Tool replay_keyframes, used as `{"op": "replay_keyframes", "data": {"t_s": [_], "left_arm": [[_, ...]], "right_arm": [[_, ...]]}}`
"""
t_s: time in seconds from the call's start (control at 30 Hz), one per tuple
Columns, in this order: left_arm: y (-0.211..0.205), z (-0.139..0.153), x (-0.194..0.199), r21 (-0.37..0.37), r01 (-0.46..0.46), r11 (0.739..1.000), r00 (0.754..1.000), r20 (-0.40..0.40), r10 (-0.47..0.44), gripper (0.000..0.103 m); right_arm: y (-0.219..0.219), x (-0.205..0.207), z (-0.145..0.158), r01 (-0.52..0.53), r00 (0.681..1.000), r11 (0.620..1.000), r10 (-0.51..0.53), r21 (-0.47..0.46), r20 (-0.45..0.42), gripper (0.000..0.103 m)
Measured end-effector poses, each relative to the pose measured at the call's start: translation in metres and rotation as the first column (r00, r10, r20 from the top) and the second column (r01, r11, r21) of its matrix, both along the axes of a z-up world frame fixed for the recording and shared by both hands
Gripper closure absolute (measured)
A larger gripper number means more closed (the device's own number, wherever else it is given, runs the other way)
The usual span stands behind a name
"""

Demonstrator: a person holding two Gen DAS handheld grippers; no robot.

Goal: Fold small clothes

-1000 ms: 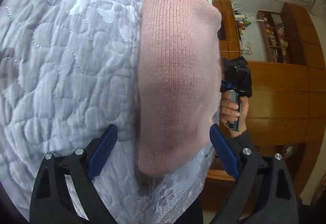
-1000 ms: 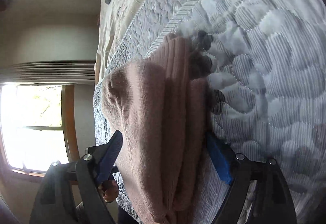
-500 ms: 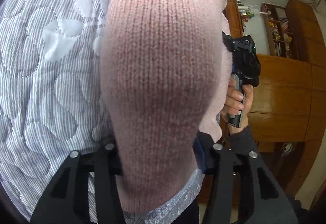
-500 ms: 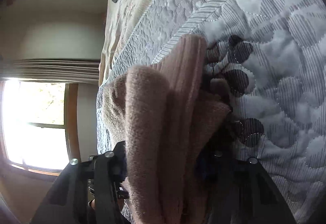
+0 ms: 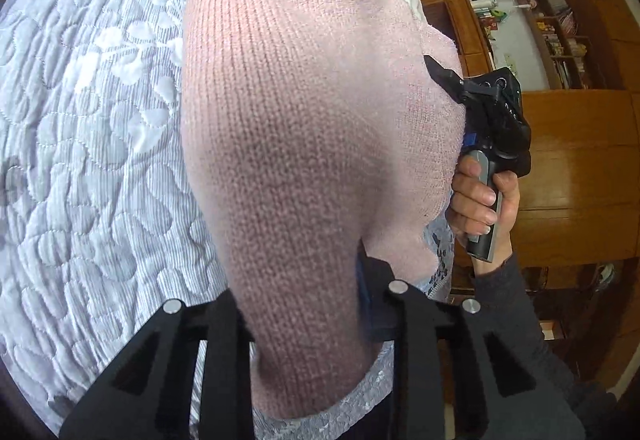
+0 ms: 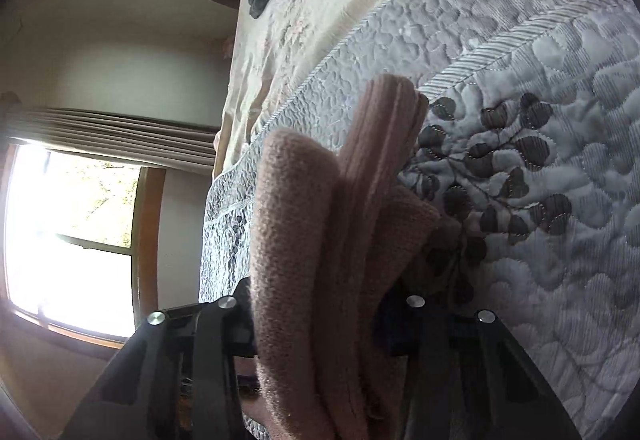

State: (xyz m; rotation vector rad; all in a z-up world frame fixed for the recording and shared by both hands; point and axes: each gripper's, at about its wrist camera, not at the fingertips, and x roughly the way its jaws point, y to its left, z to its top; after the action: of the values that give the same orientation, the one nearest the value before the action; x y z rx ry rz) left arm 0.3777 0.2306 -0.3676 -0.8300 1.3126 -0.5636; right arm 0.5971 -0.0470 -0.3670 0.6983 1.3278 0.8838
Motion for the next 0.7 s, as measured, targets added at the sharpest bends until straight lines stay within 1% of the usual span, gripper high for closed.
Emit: {"op": "replay_keyframes", "data": {"t_s": [0.1, 0.2, 0.27, 0.33, 0.43, 0.5, 0.53, 0.63, 0.67, 0.7], "left_arm": [[0.01, 0.015, -0.017, 0.013, -0.007, 1.0, 1.0, 0.024, 0.007, 0.077], [0.029, 0.033, -0.05, 0.028, -0.023, 0.999, 0.999, 0.04, 0.022, 0.077], [0.044, 0.038, -0.078, 0.041, -0.033, 0.999, 0.999, 0.042, 0.032, 0.077], [0.059, 0.04, -0.108, 0.051, -0.051, 0.997, 0.998, 0.036, 0.049, 0.077], [0.079, 0.026, -0.153, 0.061, -0.072, 0.996, 0.997, 0.004, 0.072, 0.077], [0.091, 0.01, -0.184, 0.055, -0.091, 0.994, 0.995, -0.028, 0.093, 0.077], [0.095, -0.001, -0.197, 0.041, -0.109, 0.993, 0.992, -0.055, 0.111, 0.077], [0.093, -0.028, -0.219, 0.029, -0.133, 0.991, 0.986, -0.099, 0.135, 0.077], [0.091, -0.035, -0.219, 0.031, -0.148, 0.989, 0.983, -0.101, 0.15, 0.074], [0.091, -0.04, -0.221, 0.03, -0.151, 0.988, 0.983, -0.1, 0.153, 0.072]], "right_arm": [[0.014, -0.018, 0.013, -0.018, 1.0, 1.0, 0.018, 0.025, -0.001, 0.062], [0.035, -0.045, 0.024, -0.047, 0.999, 0.997, 0.048, 0.057, -0.002, 0.062], [0.052, -0.067, 0.026, -0.069, 0.997, 0.995, 0.071, 0.075, -0.013, 0.062], [0.07, -0.093, 0.019, -0.092, 0.995, 0.992, 0.095, 0.089, -0.036, 0.062], [0.094, -0.131, -0.001, -0.134, 0.987, 0.987, 0.141, 0.091, -0.078, 0.062], [0.105, -0.158, -0.024, -0.159, 0.979, 0.984, 0.167, 0.076, -0.115, 0.062], [0.107, -0.169, -0.035, -0.165, 0.975, 0.984, 0.173, 0.07, -0.137, 0.062], [0.1, -0.19, -0.065, -0.144, 0.969, 0.988, 0.152, 0.055, -0.193, 0.06], [0.096, -0.191, -0.071, -0.131, 0.968, 0.99, 0.14, 0.058, -0.208, 0.06], [0.092, -0.191, -0.074, -0.125, 0.967, 0.991, 0.134, 0.053, -0.219, 0.056]]}}
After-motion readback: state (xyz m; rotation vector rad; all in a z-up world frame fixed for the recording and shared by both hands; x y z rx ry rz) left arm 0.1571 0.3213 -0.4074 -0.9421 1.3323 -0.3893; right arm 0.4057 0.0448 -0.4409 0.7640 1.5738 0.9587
